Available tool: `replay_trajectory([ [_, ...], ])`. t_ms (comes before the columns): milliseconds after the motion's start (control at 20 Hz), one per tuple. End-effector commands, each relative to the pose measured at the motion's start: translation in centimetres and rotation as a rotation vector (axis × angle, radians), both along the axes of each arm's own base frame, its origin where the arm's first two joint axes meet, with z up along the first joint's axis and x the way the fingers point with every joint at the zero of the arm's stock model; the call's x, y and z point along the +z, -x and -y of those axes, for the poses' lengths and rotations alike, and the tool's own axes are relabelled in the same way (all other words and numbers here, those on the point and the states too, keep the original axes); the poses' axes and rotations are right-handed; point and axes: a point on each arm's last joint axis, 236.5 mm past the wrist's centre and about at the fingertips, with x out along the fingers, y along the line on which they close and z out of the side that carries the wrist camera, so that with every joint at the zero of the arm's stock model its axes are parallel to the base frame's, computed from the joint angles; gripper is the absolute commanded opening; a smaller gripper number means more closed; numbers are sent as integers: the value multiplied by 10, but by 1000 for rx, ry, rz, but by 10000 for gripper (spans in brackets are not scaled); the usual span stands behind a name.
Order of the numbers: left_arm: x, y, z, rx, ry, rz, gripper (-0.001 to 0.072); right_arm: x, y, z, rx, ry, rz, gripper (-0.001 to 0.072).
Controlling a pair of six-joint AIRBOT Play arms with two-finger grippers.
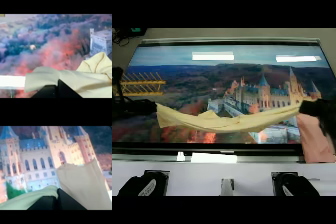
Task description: Fold the shirts.
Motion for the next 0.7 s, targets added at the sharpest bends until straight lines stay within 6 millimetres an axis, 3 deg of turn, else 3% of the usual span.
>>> replay_trajectory([
  [0,-36,9,5,-3,13,-67,32,-37,-77,-42,47,-63,76,26],
  [150,-43,13,9,-6,30,-87,33,-104,-117,-72,-20,-188,-25,25],
  [300,-43,13,9,-6,30,-87,33,-185,-109,-124,-68,-420,-265,36],
  [350,-43,13,9,-6,30,-87,33,-199,-101,-140,-49,-474,-329,162],
  [400,-43,13,9,-6,30,-87,33,-201,-98,-153,24,-484,-365,360],
  [450,-43,13,9,-6,30,-87,32,-197,-97,-160,116,-447,-386,481],
  [550,-43,13,9,-6,30,-87,33,-180,-85,-146,206,-306,-452,504],
  [650,-43,13,9,-6,30,-87,33,-159,-72,-115,211,-170,-490,502],
])
